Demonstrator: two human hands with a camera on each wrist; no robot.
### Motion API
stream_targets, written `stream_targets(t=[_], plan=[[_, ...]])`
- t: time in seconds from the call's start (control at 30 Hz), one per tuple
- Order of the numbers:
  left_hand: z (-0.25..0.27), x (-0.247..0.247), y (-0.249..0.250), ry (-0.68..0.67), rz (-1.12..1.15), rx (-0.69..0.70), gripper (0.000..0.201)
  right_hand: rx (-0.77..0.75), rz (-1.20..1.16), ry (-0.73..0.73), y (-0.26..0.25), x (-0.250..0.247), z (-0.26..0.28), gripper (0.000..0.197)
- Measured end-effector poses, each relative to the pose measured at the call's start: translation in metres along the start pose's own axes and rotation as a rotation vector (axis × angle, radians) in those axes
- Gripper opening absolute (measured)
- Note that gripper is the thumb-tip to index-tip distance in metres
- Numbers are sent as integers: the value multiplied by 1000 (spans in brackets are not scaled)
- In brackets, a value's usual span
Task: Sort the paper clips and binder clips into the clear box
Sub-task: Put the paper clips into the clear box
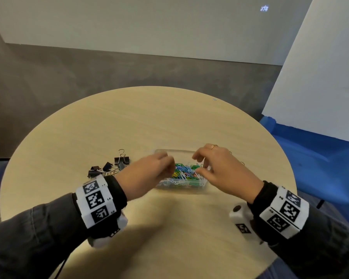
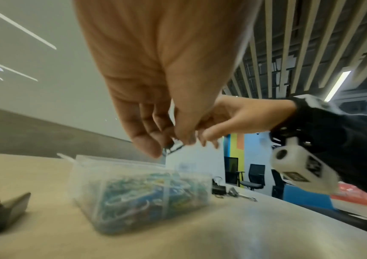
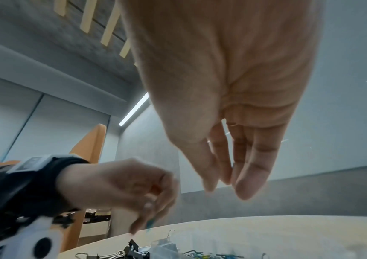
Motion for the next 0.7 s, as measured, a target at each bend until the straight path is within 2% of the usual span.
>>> stream_targets(t=[0.03,0.1,0.17,0.23,0.37,0.7], plan=[[-3,-5,-3,84,42,-17,8,-46,-11,-65,-5,-1,5,19],[-8,-10,-7,133,73,-65,15,-131,-88,-305,-20,5,18,20],[-10,-10,-10,74,33,-106,24,-152,-211,-563,-34,17,31,22],[-8,-7,-8,7,-19,-103,28,-154,-297,-703,-42,30,44,25],[-3,0,-4,-138,-94,-111,24,-162,-333,-779,-52,45,63,28],[3,2,-4,-188,-136,-118,20,-291,-109,-802,-72,53,74,8]])
Point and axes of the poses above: each hand's wrist, its own z-axis away from the middle knuckle, its own x-axis out of the palm, y = z × x, the point moved 2 cm from there along -z, towards the middle knuckle, and after that the axes turned 13 degrees about -x, right-handed, at the moved point
